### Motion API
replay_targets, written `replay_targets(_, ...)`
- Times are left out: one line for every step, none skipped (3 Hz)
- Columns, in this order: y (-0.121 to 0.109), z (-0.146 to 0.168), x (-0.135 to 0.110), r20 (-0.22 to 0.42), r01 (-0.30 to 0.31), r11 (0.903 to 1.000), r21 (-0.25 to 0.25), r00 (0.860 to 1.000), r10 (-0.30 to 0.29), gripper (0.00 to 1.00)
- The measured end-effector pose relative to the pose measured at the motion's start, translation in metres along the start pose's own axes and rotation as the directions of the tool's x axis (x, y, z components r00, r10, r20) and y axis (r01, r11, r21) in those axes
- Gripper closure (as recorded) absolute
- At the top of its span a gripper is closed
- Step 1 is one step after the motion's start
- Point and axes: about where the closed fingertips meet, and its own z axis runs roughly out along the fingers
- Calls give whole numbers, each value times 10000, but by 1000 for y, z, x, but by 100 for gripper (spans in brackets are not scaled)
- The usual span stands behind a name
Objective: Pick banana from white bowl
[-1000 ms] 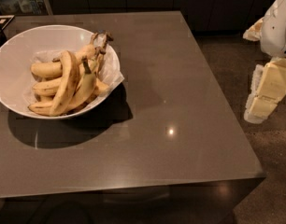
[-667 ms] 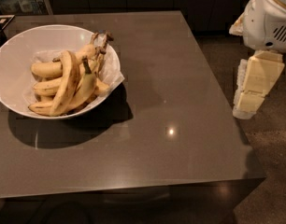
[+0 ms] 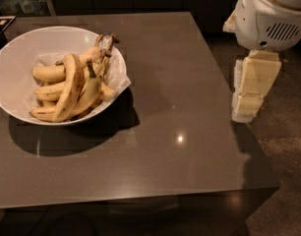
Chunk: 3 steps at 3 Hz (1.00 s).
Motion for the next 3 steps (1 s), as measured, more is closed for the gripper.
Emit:
replay_targets(-6, -8, -29, 708, 691, 9963, 506, 9948, -726, 0)
replay_targets(-16, -25, -81, 1239, 2304, 9634, 1374, 9609, -2475, 0)
replay_targets(-20, -36, -130, 1374, 3924, 8982, 1983, 8962, -4219, 0)
